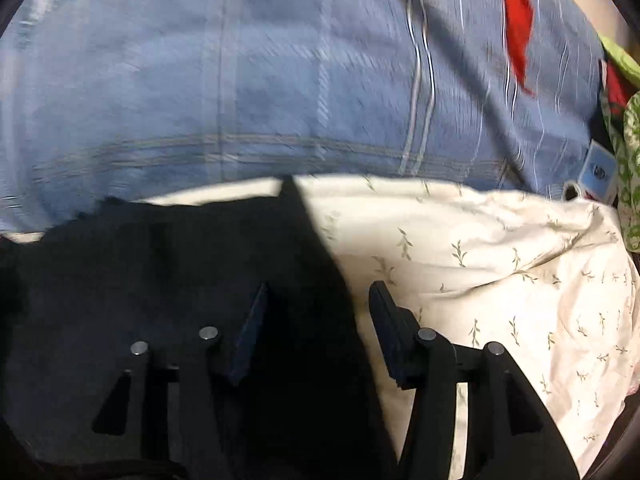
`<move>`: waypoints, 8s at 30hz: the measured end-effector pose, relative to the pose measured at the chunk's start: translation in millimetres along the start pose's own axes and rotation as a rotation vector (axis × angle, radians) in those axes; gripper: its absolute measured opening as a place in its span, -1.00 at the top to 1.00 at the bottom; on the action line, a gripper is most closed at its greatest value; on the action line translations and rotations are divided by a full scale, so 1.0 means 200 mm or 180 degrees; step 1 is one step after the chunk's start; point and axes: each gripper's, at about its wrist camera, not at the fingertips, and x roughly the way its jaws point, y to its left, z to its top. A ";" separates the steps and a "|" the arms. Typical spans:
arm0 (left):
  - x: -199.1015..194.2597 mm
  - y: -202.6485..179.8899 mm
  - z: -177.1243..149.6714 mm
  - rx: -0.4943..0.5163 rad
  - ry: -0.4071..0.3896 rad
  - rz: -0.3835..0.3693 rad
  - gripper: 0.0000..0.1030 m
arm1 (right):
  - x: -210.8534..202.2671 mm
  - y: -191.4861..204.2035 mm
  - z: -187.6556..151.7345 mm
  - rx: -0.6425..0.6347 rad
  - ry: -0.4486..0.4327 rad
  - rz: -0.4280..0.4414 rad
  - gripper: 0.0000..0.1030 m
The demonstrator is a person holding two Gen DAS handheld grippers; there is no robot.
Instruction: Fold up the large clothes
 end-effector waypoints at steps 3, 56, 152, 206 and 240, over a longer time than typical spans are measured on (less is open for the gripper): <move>-0.15 -0.01 -0.08 0.0016 -0.0116 -0.0068 -0.61 | -0.20 0.03 -0.09 0.0046 -0.0140 0.0243 -0.05; -0.21 0.41 -0.63 -0.2036 0.0542 -0.1894 -0.73 | -0.29 -0.37 -0.72 0.2208 0.0429 0.1563 -0.73; -0.64 0.39 -0.81 -0.1292 0.0098 -0.0606 0.48 | -0.79 0.15 -0.86 -0.0187 0.0182 0.0210 -0.58; -0.53 0.52 -0.83 -0.1525 0.0758 -0.1407 -0.25 | -0.92 1.40 -1.03 -0.1987 -0.0552 0.1902 -0.58; -0.02 0.28 -0.01 -0.1088 0.1241 -0.2039 -0.83 | -0.92 1.26 -0.82 -0.1244 -0.0543 0.1924 0.71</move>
